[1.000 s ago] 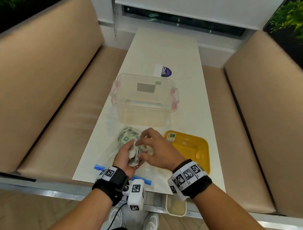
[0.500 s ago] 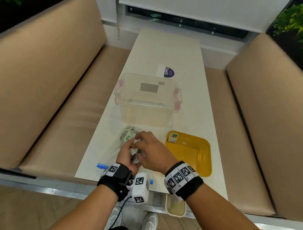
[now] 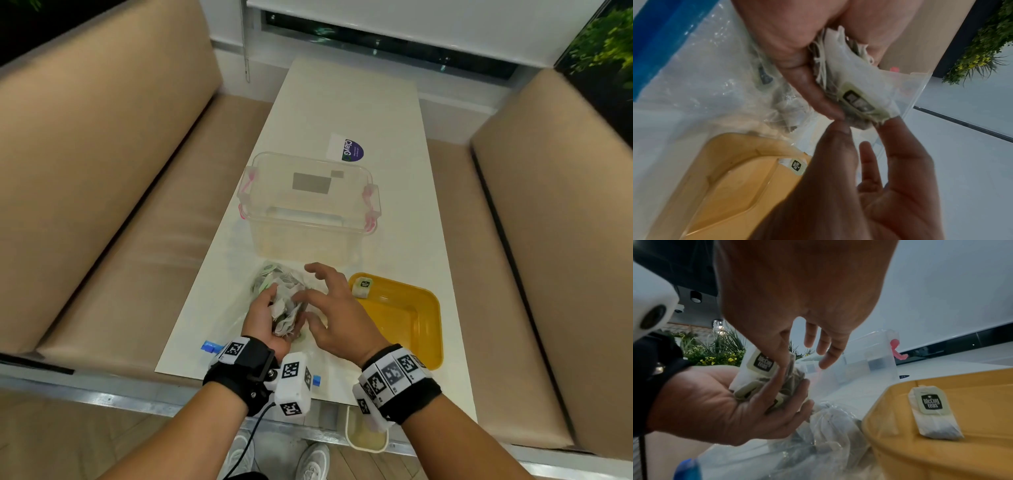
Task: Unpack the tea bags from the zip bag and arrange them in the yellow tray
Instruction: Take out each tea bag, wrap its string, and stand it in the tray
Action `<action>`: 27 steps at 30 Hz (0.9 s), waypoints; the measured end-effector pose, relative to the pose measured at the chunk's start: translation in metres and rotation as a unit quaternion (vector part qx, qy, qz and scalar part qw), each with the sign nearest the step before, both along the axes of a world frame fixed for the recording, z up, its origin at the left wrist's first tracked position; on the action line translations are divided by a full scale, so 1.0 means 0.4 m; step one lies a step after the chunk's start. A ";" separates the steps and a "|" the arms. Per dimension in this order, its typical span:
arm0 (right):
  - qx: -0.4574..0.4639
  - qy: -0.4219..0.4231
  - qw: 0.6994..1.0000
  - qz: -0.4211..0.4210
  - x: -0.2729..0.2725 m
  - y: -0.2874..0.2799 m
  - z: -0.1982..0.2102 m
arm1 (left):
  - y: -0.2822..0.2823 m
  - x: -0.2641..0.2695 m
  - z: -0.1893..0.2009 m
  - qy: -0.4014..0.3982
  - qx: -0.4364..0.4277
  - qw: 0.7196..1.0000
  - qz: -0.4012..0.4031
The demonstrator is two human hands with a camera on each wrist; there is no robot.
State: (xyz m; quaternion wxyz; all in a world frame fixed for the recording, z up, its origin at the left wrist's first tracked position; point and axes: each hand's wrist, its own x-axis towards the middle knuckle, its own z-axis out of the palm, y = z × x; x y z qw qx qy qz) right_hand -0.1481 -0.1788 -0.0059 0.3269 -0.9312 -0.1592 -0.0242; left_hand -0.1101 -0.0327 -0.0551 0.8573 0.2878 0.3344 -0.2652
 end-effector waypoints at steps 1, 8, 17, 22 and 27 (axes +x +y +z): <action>-0.007 -0.009 1.000 -0.001 0.001 0.001 -0.005 | 0.000 0.001 0.000 -0.001 0.004 1.000 -0.002; 0.002 -0.017 1.000 0.019 0.005 -0.002 0.010 | 0.009 -0.006 0.001 -0.002 0.025 1.000 -0.008; 0.101 0.032 0.990 -0.089 0.023 -0.063 0.112 | 0.017 -0.010 0.004 0.022 0.034 0.999 0.012; 0.153 0.091 0.964 -0.198 0.032 -0.110 0.115 | 0.012 -0.015 0.011 0.022 0.044 0.999 0.009; 0.275 0.160 0.899 -0.302 0.042 -0.137 0.063 | 0.008 -0.015 0.008 0.026 0.067 0.997 0.006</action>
